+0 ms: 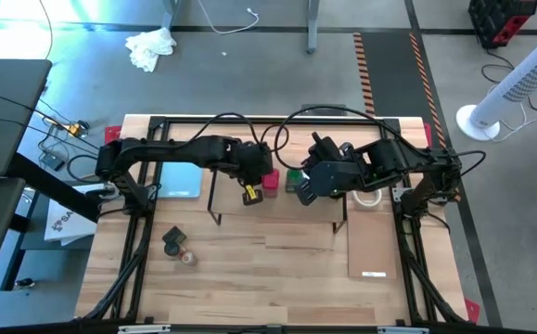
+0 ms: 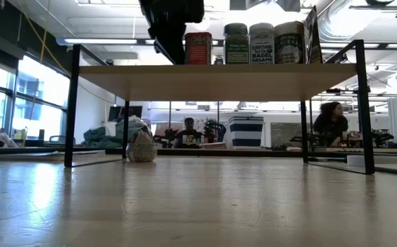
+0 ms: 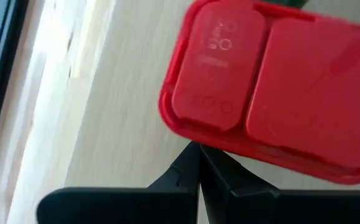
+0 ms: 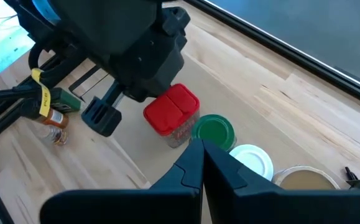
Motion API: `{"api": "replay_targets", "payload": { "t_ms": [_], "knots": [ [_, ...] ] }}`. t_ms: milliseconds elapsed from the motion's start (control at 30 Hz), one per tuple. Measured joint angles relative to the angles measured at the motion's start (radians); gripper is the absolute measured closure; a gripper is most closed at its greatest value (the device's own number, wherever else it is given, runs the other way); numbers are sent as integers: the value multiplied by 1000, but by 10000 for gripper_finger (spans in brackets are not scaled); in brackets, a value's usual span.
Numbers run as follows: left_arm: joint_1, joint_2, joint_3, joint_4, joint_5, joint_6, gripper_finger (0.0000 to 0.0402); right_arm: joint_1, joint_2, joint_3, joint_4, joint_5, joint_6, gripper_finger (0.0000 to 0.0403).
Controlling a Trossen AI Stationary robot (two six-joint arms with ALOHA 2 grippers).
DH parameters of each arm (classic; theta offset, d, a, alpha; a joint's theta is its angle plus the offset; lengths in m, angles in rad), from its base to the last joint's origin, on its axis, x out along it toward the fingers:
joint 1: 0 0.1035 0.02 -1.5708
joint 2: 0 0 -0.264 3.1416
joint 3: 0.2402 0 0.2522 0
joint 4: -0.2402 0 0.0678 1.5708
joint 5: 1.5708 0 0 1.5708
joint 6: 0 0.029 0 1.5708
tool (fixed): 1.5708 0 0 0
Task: Shelf spices
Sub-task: Put the red seasoning can on the shelf, then put the black seasoning can on the shelf
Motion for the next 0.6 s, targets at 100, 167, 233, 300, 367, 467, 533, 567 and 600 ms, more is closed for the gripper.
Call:
{"api": "replay_targets", "payload": {
  "t_ms": [100, 167, 233, 300, 367, 467, 533, 567, 600],
  "knots": [
    [0, 0, 0, 35, 17, -1, 401, 0, 0, 0, 0, 0, 1, 403],
    [0, 0, 0, 65, 49, -9, 401, 0, 0, 0, 0, 0, 0, 403],
    [-4, 0, 0, 88, 57, -22, 401, 0, 0, 0, 0, 0, 0, 403],
    [-6, 0, 0, 97, 57, -38, 401, 0, 0, 0, 0, 0, -1, 403],
    [-6, 0, 0, 98, 56, -43, 401, 0, 0, 0, 0, 0, 1, 403],
    [-6, -1, 0, 65, 44, -46, 401, 0, 0, 0, 0, 0, 1, 403],
    [-5, -1, 0, 25, 33, -59, 401, 0, 0, 0, 0, 0, 3, 403],
    [-5, -1, 0, 2, 27, -69, 401, 0, 0, 0, 0, -1, 10, 403],
    [-5, -1, 0, -17, 25, -70, 401, 0, 0, 0, 0, -1, 18, 403]
  ]
}}
